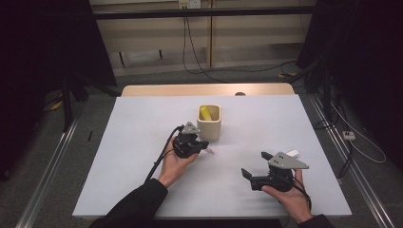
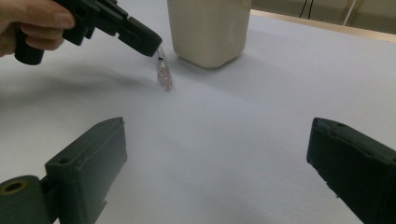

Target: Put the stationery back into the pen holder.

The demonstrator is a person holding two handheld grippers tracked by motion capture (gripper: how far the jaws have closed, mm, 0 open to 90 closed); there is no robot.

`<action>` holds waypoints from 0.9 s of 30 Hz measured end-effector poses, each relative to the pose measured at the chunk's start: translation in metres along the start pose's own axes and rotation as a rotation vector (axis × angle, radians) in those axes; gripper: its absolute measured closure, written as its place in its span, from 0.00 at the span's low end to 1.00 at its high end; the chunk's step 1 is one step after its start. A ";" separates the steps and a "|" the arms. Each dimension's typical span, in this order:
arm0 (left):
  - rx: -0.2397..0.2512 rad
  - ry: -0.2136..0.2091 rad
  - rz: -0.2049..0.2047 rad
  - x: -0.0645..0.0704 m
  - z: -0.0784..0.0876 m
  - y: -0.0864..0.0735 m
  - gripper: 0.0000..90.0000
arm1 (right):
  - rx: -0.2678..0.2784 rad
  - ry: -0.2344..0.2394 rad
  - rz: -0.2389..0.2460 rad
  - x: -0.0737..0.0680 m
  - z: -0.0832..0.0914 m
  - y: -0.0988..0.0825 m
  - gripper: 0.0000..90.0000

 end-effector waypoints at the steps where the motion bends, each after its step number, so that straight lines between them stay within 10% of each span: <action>1: -0.003 0.004 0.000 0.001 -0.003 0.001 1.00 | 0.001 0.000 0.000 0.000 0.000 0.000 0.05; 27: -0.084 0.048 0.000 -0.003 -0.035 0.000 1.00 | -0.002 0.003 0.005 0.001 0.000 -0.001 0.05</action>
Point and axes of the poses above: each handheld gripper's, and its own axes: z roughly backward along the jaws, y roughly out of its top, x roughly to its right, the point moved 2 cm from there along -z, roughly forward along the jaws, and after that the axes turned 2 degrees about y, right-handed, at the moved point
